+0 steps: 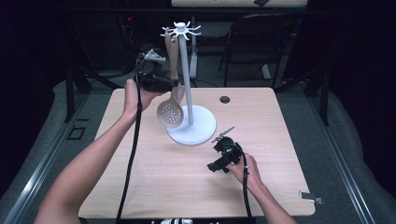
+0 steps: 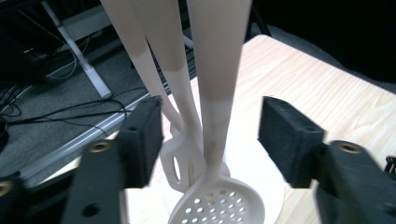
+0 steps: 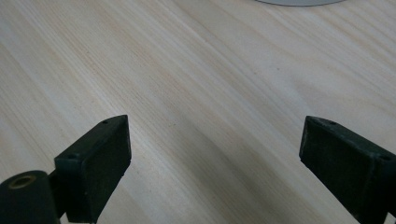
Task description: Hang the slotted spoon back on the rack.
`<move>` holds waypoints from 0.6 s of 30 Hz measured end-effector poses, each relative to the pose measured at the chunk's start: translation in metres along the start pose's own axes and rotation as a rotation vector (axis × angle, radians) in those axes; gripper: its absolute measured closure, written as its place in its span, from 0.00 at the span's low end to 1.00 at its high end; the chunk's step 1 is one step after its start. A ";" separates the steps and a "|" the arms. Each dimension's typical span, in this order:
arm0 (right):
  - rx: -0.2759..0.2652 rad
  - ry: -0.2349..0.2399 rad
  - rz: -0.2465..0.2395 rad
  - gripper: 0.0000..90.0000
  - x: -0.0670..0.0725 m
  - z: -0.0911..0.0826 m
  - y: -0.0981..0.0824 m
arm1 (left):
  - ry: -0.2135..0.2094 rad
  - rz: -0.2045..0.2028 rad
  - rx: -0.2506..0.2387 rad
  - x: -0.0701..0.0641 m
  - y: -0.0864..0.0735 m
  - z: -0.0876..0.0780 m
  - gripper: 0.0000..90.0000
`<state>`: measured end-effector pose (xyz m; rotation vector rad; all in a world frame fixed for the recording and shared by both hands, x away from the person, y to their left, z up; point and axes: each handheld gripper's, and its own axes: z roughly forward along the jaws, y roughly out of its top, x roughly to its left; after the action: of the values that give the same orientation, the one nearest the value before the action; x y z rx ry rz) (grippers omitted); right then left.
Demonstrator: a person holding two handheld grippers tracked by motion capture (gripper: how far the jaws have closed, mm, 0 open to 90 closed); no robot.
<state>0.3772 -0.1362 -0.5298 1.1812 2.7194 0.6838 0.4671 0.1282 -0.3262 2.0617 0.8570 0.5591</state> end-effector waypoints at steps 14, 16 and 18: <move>-0.012 0.004 0.014 0.10 0.002 0.000 0.000 | 0.041 0.029 0.021 -0.009 -0.023 -0.029 0.20; -0.012 0.005 0.015 0.10 0.002 0.000 0.000 | 0.043 0.030 0.022 -0.010 -0.030 -0.034 0.19; -0.008 0.000 0.009 0.10 0.001 0.000 0.000 | 0.044 0.031 0.022 -0.010 -0.037 -0.039 0.18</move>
<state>0.3761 -0.1354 -0.5293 1.1931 2.7104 0.6950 0.4211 0.1570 -0.3349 2.0921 0.8615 0.6171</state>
